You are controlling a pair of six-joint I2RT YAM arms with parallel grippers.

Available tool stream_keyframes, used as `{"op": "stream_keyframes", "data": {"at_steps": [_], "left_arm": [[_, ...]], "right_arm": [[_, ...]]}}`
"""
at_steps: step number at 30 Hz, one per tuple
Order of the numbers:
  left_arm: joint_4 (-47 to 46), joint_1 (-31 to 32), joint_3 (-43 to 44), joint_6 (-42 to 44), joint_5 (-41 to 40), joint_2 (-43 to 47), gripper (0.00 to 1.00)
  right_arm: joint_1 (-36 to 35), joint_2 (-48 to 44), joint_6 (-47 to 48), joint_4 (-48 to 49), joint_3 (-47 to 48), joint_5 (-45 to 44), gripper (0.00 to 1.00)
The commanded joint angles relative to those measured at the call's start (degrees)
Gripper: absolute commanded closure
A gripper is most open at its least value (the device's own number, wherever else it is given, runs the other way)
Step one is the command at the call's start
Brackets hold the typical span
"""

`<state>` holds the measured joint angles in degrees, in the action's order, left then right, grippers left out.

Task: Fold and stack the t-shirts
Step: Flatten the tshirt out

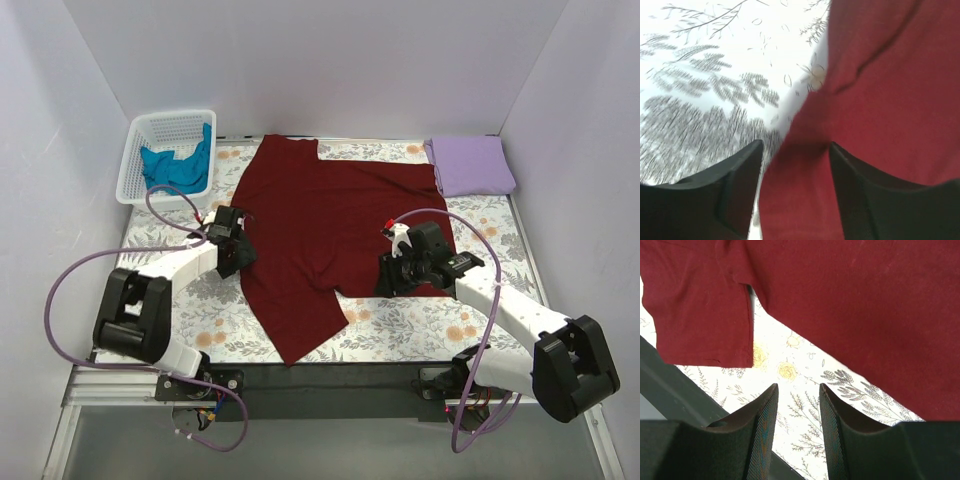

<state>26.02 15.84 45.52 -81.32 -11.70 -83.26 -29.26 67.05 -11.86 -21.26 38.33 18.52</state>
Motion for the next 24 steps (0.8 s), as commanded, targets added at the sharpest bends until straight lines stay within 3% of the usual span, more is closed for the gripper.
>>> {"op": "stream_keyframes", "data": {"at_steps": [1,4,6,8,12,13,14,15,16,20,24], "left_arm": [[-2.73,-0.45,3.43,2.65,-0.95,-5.67,0.50],[-2.91,-0.45,4.84,3.97,-2.00,-9.19,0.64],[-0.37,-0.37,6.33,4.33,-3.14,-9.37,0.90],[3.66,0.94,8.35,4.42,-7.44,-7.80,1.00],[16.93,4.63,14.33,2.92,-22.10,-5.95,0.98],[18.18,4.90,15.03,2.83,-23.61,-5.86,0.82],[19.32,5.08,15.13,2.40,-24.76,-5.77,0.82],[20.46,5.26,15.04,2.13,-25.73,-5.77,0.68],[22.13,5.35,14.87,1.69,-27.91,-5.68,0.64],[25.39,5.79,14.16,0.72,-33.99,-5.24,0.54],[24.79,6.22,13.72,1.34,-30.67,-2.53,0.52]], "right_arm": [[0.08,-2.01,-0.10,-0.10,-0.71,0.37,0.55],[0.08,-2.27,-0.01,-0.28,-1.15,0.37,0.55],[0.16,-2.44,0.08,-0.28,-1.41,0.28,0.55],[0.16,-2.53,0.08,-0.19,-1.59,0.29,0.55],[0.08,-1.57,0.34,-0.10,-1.41,0.11,0.55],[0.08,-0.96,0.34,-0.10,-1.33,0.28,0.55],[0.08,-0.95,0.34,0.07,-1.24,0.37,0.55],[0.08,-0.43,0.43,0.16,-1.24,0.55,0.55],[0.16,-0.25,0.34,0.16,-1.15,0.64,0.55],[0.16,0.10,0.26,0.78,-1.32,0.99,0.55],[0.08,1.07,0.26,1.04,-1.67,0.99,0.55]]}}
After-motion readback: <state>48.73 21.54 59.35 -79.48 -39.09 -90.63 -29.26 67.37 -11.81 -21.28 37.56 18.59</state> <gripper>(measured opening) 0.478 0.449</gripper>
